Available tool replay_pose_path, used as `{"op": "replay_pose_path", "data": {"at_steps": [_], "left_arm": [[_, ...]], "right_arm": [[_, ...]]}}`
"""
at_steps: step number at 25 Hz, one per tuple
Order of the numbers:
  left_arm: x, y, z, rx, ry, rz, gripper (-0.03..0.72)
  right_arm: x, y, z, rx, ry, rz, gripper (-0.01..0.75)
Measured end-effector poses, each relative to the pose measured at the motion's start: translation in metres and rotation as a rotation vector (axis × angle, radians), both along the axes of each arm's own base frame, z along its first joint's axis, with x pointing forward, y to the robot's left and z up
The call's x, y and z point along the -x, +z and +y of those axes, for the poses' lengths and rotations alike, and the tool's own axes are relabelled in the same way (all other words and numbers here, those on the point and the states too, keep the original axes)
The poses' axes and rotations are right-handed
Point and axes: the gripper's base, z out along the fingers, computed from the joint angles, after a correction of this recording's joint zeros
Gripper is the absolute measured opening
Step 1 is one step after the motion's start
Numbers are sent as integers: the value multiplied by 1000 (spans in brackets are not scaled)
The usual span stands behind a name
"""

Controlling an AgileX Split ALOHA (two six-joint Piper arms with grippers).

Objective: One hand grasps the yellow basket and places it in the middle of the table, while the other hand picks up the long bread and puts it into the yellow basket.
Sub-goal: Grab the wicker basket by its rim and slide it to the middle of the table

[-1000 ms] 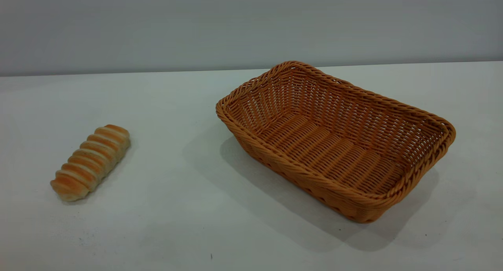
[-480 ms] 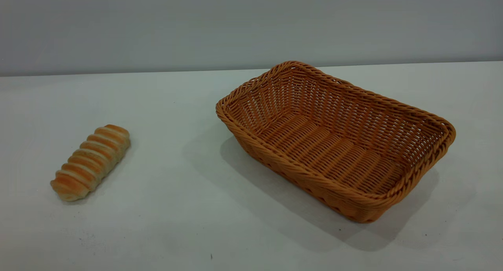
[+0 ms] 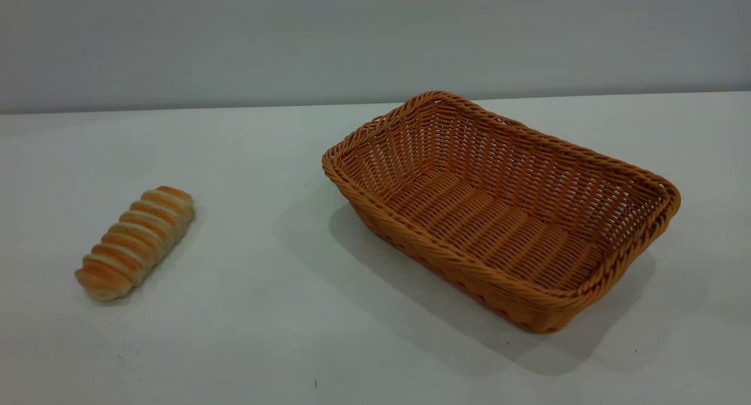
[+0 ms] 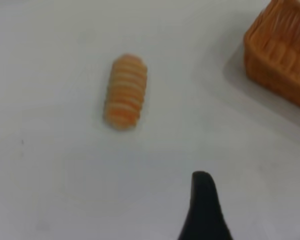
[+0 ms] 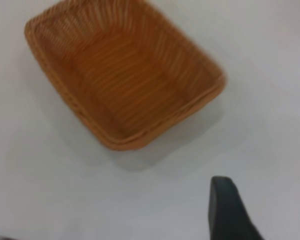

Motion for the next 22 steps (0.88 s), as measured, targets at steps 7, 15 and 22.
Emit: {"op": "replay_pose_path", "data": {"at_steps": [7,15,22], "left_arm": [[-38,18,2,13,29,43,577],[-41,18,4,-6,30,59,577],[-40,16,8,-75,41,82,577]], "right_arm": [[-86,-44,5,-170,-126,247,401],[-154,-104,7,-247,-229,407,437],[-197,-150,11,-301,-285,521,547]]}}
